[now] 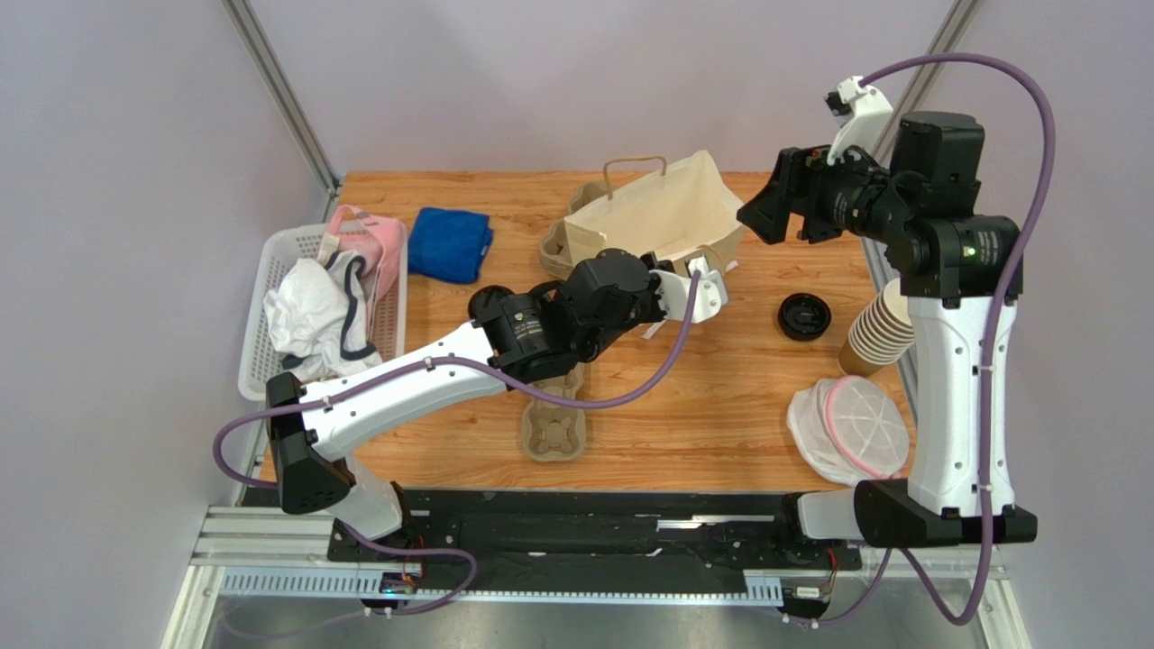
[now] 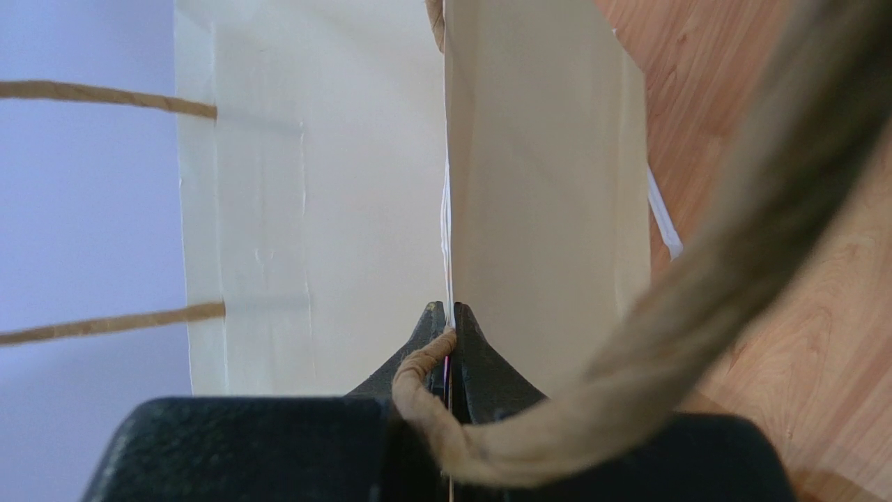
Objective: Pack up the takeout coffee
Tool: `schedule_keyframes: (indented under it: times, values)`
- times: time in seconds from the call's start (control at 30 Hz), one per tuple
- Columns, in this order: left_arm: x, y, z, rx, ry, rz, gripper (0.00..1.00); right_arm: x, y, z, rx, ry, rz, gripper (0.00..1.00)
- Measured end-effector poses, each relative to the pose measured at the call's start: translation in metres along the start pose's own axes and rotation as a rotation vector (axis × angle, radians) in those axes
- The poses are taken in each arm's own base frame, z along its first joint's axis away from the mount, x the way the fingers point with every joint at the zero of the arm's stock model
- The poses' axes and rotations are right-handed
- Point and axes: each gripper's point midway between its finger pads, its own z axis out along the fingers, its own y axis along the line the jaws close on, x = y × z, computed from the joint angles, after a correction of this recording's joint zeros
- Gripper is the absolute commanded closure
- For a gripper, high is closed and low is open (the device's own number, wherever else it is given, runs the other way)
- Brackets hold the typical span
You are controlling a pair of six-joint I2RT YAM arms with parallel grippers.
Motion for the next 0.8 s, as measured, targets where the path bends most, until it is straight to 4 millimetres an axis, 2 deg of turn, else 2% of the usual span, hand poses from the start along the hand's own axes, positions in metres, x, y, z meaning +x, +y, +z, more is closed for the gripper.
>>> schedule_keyframes:
  times: [0.2,0.37,0.5,0.53,0.63,0.8]
  values:
    - [-0.005,0.000,-0.001,-0.002,-0.013,-0.022,1.00,0.001,-0.006,0.025,-0.010,0.032,-0.010,0.24]
    - [-0.008,-0.004,-0.002,0.012,-0.026,-0.036,1.00,-0.003,-0.009,0.044,-0.007,0.035,-0.035,0.34]
    - [-0.012,-0.005,-0.003,0.015,-0.035,-0.059,1.00,-0.002,-0.012,0.056,-0.005,0.045,-0.043,0.54]
    - [-0.012,-0.005,-0.003,0.014,-0.036,-0.063,1.00,-0.001,-0.013,0.057,-0.004,0.047,-0.045,0.69]
    - [-0.014,-0.004,-0.003,0.013,-0.040,-0.078,1.00,0.001,-0.016,0.060,0.008,0.053,-0.050,1.00]
    - [-0.017,-0.009,-0.005,0.039,-0.062,-0.112,0.82,0.001,-0.019,0.061,0.025,0.055,-0.057,1.00]
